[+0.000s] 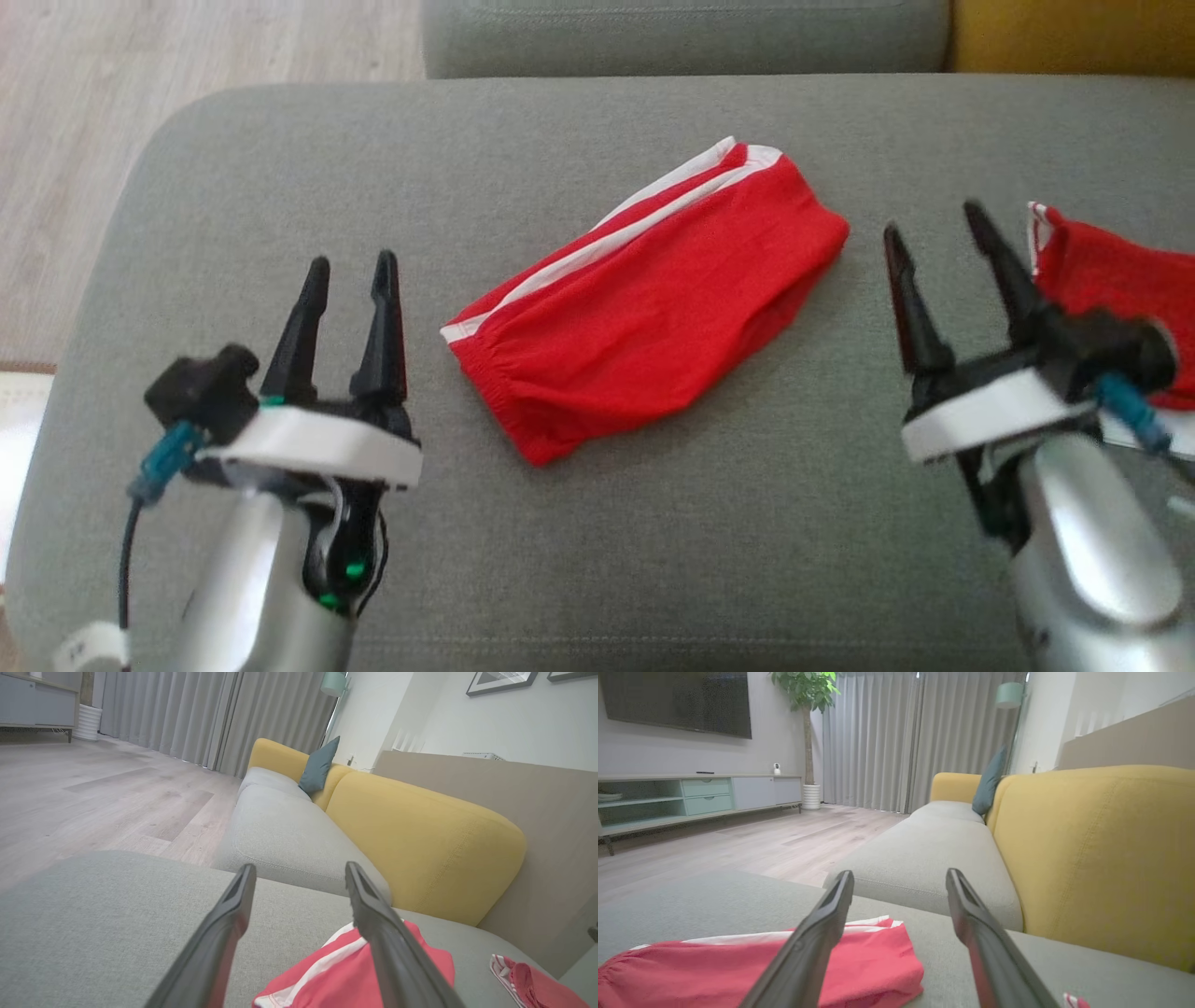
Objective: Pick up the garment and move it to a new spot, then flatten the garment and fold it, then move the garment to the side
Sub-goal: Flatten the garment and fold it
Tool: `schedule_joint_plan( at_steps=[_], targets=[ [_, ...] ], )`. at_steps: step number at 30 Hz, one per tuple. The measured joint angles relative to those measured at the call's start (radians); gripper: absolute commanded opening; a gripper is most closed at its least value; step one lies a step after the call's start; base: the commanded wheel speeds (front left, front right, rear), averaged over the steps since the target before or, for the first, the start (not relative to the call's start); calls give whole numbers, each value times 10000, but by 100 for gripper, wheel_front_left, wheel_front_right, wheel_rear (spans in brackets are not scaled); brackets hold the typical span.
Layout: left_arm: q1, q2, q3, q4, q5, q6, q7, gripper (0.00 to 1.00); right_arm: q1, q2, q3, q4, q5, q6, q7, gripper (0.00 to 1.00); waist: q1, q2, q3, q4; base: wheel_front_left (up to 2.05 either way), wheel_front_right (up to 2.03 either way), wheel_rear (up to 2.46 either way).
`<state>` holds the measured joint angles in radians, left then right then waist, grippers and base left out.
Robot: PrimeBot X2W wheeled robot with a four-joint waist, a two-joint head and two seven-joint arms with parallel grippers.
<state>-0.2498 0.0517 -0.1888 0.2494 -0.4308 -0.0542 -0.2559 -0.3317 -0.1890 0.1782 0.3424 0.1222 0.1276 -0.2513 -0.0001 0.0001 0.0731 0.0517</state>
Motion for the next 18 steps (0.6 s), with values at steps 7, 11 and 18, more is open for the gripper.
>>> schedule_joint_plan(
  at_steps=[7,11,18],
  targets=[
    [1219,-54,351,-635,715,-79,0,100,1607,1035,-863,-1076,-934,0,-13,100,0,0,-280,-266,0,0,0],
    [1744,-50,326,-871,660,6,0,100,2159,1220,-1114,-1335,-1074,0,-13,100,0,0,-334,-353,0,0,0],
    [1861,-48,67,-982,686,102,0,100,2280,1333,-1312,-1494,-1093,0,-13,100,0,0,-211,-260,0,0,0]
  ],
)
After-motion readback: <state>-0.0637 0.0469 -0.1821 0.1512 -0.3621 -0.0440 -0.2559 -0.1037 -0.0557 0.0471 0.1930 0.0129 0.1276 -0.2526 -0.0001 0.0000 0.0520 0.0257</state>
